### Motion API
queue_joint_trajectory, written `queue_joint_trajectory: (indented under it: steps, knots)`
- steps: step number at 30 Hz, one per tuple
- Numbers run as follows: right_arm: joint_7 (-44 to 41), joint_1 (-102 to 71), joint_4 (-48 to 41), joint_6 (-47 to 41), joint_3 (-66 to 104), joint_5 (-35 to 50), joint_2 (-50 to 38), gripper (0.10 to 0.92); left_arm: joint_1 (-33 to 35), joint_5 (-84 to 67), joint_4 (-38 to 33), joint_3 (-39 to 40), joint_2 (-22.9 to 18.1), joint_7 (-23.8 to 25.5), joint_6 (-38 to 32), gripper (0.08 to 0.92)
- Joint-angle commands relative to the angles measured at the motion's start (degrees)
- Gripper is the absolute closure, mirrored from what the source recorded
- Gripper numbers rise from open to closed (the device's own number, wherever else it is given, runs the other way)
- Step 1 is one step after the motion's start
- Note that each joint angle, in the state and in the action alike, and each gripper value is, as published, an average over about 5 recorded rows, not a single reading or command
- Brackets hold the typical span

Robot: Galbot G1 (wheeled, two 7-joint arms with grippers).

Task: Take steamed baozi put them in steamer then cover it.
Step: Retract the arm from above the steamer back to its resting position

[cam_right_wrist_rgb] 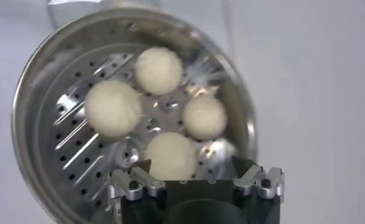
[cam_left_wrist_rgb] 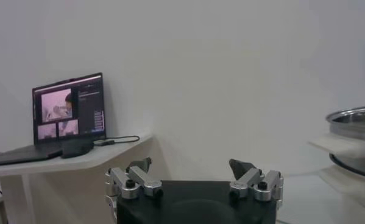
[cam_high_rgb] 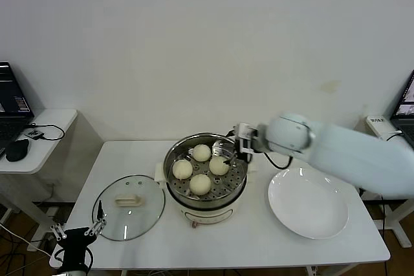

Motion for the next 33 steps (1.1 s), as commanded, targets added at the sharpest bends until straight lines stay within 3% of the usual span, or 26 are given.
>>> queue_joint_trajectory:
  steps: [1,8,16,24,28,33]
  knots:
    - [21.2,-71.8,12.0,26.6,65.2,-4.9,-8.9,0.202,-1.8,2.5,2.5,0.0,-0.2,-0.7,-0.2,0.177]
    - [14.3,-92.5,9.0,37.4,87.3,-14.3,12.3,0.203,-3.7,13.8,7.0,0.2,0.3,-2.4,0.6,0.177]
    - [9.2,-99.0,6.9,45.6,97.5,-19.7,31.9,0.203,-6.6,44.5,15.7,-1.6,4.0,-4.8,1.5,0.177]
    - [8.9,-103.9,8.3,48.8,100.9,-22.7,39.0,0.203,-3.4,74.6,19.0,-4.0,7.1,-7.6,-0.4,0.177]
    - [9.2,-105.3,8.4,49.9,102.1,-22.8,40.7,0.203,-2.1,80.7,17.7,-3.4,6.6,-8.7,-0.4,0.177]
    - [9.7,-105.7,8.7,50.4,103.0,-22.6,41.3,0.203,-5.3,81.9,19.1,-1.5,6.8,-7.3,-0.4,0.177]
